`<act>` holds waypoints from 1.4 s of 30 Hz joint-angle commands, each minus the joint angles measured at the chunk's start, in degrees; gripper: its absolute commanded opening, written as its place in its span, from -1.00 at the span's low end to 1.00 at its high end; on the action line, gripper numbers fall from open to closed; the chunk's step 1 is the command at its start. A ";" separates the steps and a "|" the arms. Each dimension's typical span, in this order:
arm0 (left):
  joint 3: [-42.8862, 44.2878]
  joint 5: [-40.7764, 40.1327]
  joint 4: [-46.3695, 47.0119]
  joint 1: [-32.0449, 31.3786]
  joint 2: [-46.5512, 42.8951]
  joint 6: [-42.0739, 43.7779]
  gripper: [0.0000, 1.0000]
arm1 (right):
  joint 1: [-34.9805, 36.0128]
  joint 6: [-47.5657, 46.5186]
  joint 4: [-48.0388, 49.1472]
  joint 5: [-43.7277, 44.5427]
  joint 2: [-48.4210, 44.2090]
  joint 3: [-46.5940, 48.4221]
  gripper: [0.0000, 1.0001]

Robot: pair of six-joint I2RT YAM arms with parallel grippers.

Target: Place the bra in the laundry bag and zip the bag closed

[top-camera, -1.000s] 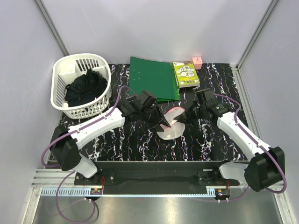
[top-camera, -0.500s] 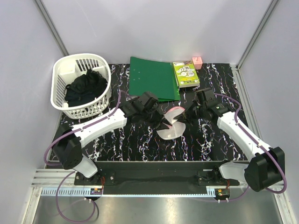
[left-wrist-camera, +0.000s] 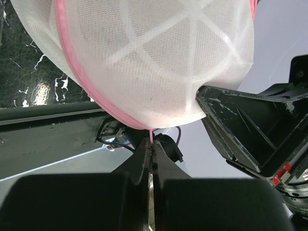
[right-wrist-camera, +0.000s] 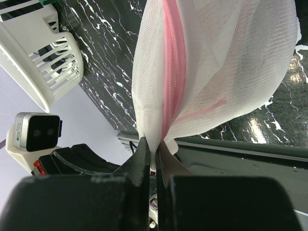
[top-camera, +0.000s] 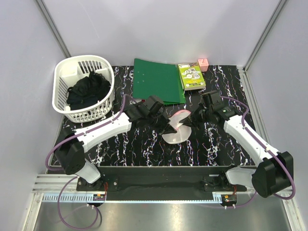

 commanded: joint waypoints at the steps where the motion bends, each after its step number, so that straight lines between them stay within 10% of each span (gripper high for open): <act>1: -1.27 -0.30 2.19 -0.03 -0.73 2.01 -1.00 | -0.31 0.10 0.23 0.78 -1.33 2.31 -1.00; 26: -15.00 -9.92 14.93 1.46 -11.00 62.73 -1.00 | -3.04 -10.35 6.38 -15.30 0.70 0.55 -1.00; 29: -13.42 3.32 17.47 1.37 -11.36 63.45 -0.93 | -2.95 -9.40 6.29 -14.43 -0.36 -0.41 -1.00; 31: -13.32 5.58 19.06 0.67 -11.19 61.18 -0.46 | -3.04 -7.56 6.47 -14.16 0.16 -0.24 -1.00; 42: -18.33 -1.97 37.17 -3.29 -13.21 46.40 0.08 | -3.04 11.34 12.35 -12.14 0.34 -1.47 -1.00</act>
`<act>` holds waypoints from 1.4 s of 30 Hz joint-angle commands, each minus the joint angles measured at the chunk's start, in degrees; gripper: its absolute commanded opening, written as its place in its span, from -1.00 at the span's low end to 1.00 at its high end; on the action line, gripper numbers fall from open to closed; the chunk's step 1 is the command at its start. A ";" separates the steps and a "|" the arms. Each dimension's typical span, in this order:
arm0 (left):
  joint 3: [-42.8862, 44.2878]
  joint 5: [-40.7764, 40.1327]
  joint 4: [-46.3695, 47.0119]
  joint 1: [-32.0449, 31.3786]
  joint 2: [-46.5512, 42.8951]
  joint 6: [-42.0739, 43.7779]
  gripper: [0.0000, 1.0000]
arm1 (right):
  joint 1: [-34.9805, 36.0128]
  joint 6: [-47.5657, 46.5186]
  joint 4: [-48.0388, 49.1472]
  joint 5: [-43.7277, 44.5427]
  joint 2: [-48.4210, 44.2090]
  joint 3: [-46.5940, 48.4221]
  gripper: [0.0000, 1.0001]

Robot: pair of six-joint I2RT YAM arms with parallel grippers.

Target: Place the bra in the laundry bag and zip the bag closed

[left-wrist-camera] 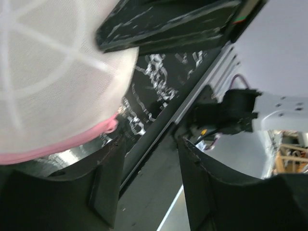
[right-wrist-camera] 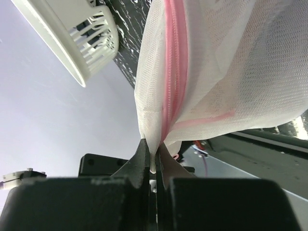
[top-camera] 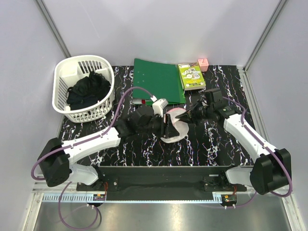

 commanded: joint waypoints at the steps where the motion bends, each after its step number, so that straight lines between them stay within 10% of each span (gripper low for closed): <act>1: -0.87 -2.87 9.17 0.10 -0.86 -4.16 0.09 | -0.24 9.85 5.27 -0.44 -1.71 -1.27 -1.00; 18: -9.13 -13.51 10.31 0.89 -8.51 -14.43 0.38 | -0.33 18.83 9.23 1.57 -2.06 -2.77 -1.00; 42: -4.48 -10.70 17.96 4.23 -0.60 -14.88 -0.02 | -0.33 20.07 11.34 0.96 -2.50 -3.82 -1.00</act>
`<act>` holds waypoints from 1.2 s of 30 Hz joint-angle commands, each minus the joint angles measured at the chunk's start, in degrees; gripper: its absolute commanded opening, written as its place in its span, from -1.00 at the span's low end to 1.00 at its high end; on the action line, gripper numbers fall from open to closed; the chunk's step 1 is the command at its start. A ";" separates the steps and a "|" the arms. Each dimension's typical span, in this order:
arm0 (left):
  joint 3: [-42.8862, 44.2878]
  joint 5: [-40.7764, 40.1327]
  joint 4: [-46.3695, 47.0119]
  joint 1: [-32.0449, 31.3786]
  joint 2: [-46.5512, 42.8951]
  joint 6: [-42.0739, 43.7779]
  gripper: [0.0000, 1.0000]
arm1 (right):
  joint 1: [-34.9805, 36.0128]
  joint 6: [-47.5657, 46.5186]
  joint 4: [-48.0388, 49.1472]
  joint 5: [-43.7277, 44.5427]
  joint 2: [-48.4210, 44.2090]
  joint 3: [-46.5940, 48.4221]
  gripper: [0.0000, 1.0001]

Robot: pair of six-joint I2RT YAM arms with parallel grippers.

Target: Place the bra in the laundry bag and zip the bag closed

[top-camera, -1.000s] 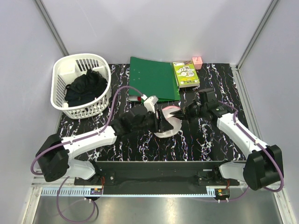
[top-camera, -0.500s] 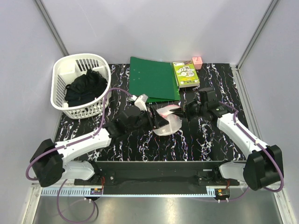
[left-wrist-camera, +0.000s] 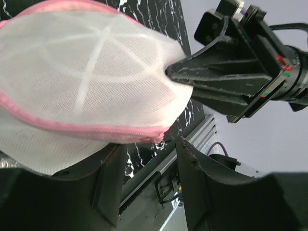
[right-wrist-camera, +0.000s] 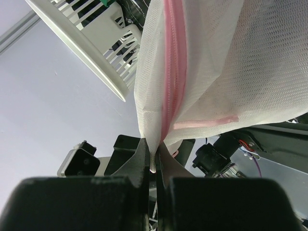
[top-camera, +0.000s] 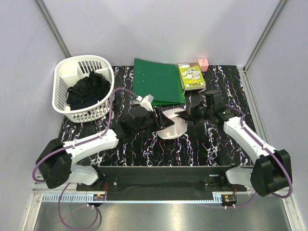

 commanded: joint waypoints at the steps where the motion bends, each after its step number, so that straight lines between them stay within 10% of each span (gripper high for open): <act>1: 3.44 -0.49 4.49 0.54 0.61 1.40 -0.01 | -0.33 0.79 3.12 -0.57 -1.43 0.15 -1.00; 28: 3.44 -2.07 3.89 1.24 -2.03 3.25 -0.37 | -0.33 0.70 5.32 -2.24 -0.99 -1.34 -1.00; 36: 4.58 -2.95 -2.52 1.86 -1.77 3.34 -0.97 | -0.24 0.35 5.50 -2.42 -1.34 -1.96 -1.00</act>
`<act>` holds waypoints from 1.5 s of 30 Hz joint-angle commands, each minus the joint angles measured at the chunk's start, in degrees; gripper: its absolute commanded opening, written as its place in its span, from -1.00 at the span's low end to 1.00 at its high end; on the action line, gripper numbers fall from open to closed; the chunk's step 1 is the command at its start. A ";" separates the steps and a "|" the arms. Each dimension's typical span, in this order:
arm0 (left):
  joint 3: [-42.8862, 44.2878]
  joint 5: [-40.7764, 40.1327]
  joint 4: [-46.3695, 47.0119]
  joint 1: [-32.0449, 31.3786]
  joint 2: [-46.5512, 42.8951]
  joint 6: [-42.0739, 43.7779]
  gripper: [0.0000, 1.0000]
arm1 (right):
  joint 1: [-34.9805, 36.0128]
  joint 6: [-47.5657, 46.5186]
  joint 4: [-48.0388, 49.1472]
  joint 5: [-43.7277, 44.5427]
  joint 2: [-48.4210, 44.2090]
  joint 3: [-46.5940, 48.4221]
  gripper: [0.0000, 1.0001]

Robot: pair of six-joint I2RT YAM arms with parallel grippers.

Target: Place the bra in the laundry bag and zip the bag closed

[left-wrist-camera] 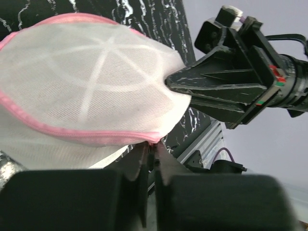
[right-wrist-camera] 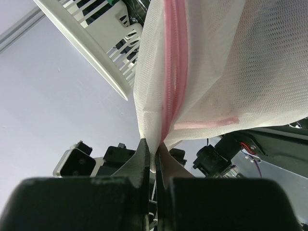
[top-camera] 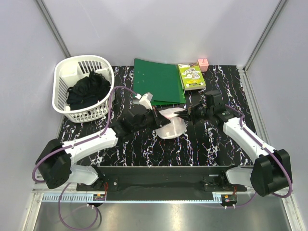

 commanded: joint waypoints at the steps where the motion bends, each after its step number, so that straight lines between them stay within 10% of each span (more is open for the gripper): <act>1: 3.40 -2.42 -3.06 0.66 -1.85 1.19 -1.00 | -0.33 0.15 2.37 -2.15 -1.34 -0.80 -1.00; 10: 4.37 -1.55 -15.62 3.55 -1.68 7.86 -1.00 | -0.42 -4.76 2.11 -1.62 -2.05 -2.03 -1.00; 20: 2.35 5.90 -17.24 6.11 -2.39 20.00 -1.00 | -1.74 -30.49 -6.30 -11.74 9.81 8.06 -0.95; 28: 6.03 18.40 -3.61 0.05 6.22 11.58 -1.00 | -1.82 -56.97 -40.22 11.69 14.75 28.99 0.32; 33: 8.14 18.93 3.17 -2.33 12.02 5.95 -1.00 | -2.87 -49.26 -41.75 12.89 6.23 22.51 0.99; 42: 9.03 19.55 3.52 -2.51 13.88 4.36 -1.00 | -3.49 -17.80 -26.63 1.18 -10.56 1.33 0.96; 45: 8.76 19.81 3.70 -2.59 13.70 3.66 -1.00 | -3.49 -8.48 -22.86 3.72 -15.22 -4.11 0.66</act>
